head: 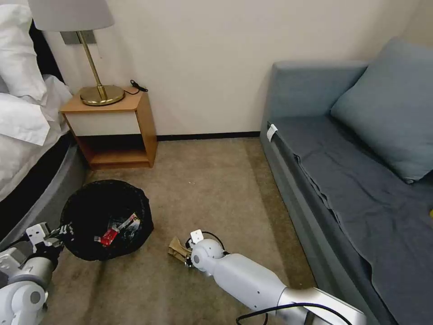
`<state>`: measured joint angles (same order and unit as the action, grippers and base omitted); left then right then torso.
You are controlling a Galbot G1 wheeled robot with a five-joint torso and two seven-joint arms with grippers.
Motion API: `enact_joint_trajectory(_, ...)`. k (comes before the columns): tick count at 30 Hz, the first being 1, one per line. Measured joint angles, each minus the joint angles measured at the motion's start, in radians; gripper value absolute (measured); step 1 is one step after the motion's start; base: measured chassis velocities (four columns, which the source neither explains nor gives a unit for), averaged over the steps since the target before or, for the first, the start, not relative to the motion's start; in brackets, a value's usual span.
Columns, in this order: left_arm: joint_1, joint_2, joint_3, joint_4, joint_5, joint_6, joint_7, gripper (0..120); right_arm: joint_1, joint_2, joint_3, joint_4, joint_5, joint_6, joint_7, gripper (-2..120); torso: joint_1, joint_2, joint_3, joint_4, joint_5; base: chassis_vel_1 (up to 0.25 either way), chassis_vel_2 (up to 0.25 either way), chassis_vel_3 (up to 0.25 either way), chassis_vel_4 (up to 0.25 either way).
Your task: Pick up the trash bin, then pick up the garbage on the floor and place it into the trash bin.
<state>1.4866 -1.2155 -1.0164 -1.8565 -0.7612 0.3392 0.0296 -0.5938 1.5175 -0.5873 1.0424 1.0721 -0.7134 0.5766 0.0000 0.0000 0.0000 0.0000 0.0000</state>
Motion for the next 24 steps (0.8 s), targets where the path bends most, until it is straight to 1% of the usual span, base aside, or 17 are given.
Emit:
enact_joint_trajectory(2, 0.000, 0.000, 0.000, 0.000, 0.000, 0.000, 0.000, 4, 0.000, 0.000, 0.000, 0.000, -0.001, 0.001, -0.001, 39, 0.000, 0.000, 0.000, 0.0000, 0.0000, 0.000, 0.000, 0.000, 0.000)
enact_joint_trajectory(4, 0.001, -0.001, -0.002, -0.001, -0.001, 0.000, 0.000, 4, 0.000, -0.001, 0.001, 0.001, -0.005, 0.008, -0.005, 26, 0.000, 0.000, 0.000, 0.0000, 0.0000, 0.000, 0.000, 0.000, 0.000)
enact_joint_trajectory(6, 0.001, -0.002, -0.002, -0.002, -0.001, 0.000, 0.000, 4, 0.000, -0.002, 0.001, 0.001, -0.005, 0.009, -0.005, 25, 0.000, 0.000, 0.000, 0.0000, 0.0000, 0.000, 0.000, 0.000, 0.000)
enact_joint_trajectory(8, 0.002, -0.004, -0.004, -0.004, -0.001, 0.001, 0.000, 4, 0.001, -0.003, 0.003, 0.003, -0.007, 0.013, -0.006, 13, 0.000, 0.000, 0.000, 0.0001, 0.0000, 0.000, 0.000, 0.000, 0.000)
enact_joint_trajectory(10, 0.002, -0.005, -0.006, -0.007, -0.001, 0.001, 0.000, 4, 0.003, -0.006, 0.006, 0.006, -0.008, 0.017, -0.007, 7, 0.000, 0.000, 0.000, 0.0000, 0.0000, 0.000, 0.000, 0.000, 0.000)
enact_joint_trajectory(11, 0.002, -0.005, -0.006, -0.007, -0.001, 0.001, 0.000, 4, 0.003, -0.006, 0.006, 0.006, -0.008, 0.017, -0.007, 7, 0.000, 0.000, 0.000, 0.0000, 0.0000, 0.000, 0.000, 0.000, 0.000)
enact_joint_trajectory(12, 0.002, -0.006, -0.007, -0.009, -0.002, 0.002, 0.000, 4, 0.005, -0.008, 0.010, 0.010, -0.009, 0.020, -0.007, 1, 0.000, 0.000, 0.000, 0.0000, 0.0000, 0.000, 0.000, 0.000, 0.000)
enact_joint_trajectory(15, 0.002, -0.007, -0.008, -0.010, -0.002, 0.002, -0.001, 4, 0.008, -0.015, 0.016, 0.021, -0.009, 0.025, -0.006, 0, 0.000, 0.000, 0.000, 0.0001, 0.0000, 0.000, 0.000, 0.000, 0.000)
enact_joint_trajectory(19, 0.002, -0.010, -0.009, -0.012, -0.002, 0.002, -0.001, 4, 0.023, -0.064, 0.043, 0.090, -0.005, 0.035, 0.009, 0, 0.000, 0.000, 0.000, 0.0000, 0.0001, 0.000, 0.000, 0.000, 0.000)
enact_joint_trajectory(21, 0.002, -0.010, -0.008, -0.012, -0.002, 0.002, -0.001, 4, 0.026, -0.072, 0.049, 0.103, -0.003, 0.037, 0.012, 0, 0.000, 0.000, 0.000, 0.0000, 0.0001, 0.000, 0.000, 0.000, 0.000)
enact_joint_trajectory(24, 0.001, -0.013, 0.000, -0.013, 0.002, 0.002, -0.001, 4, 0.046, -0.124, 0.098, 0.193, 0.007, 0.046, 0.035, 0, 0.000, 0.000, 0.000, 0.0000, 0.0002, 0.000, 0.000, 0.000, 0.000)
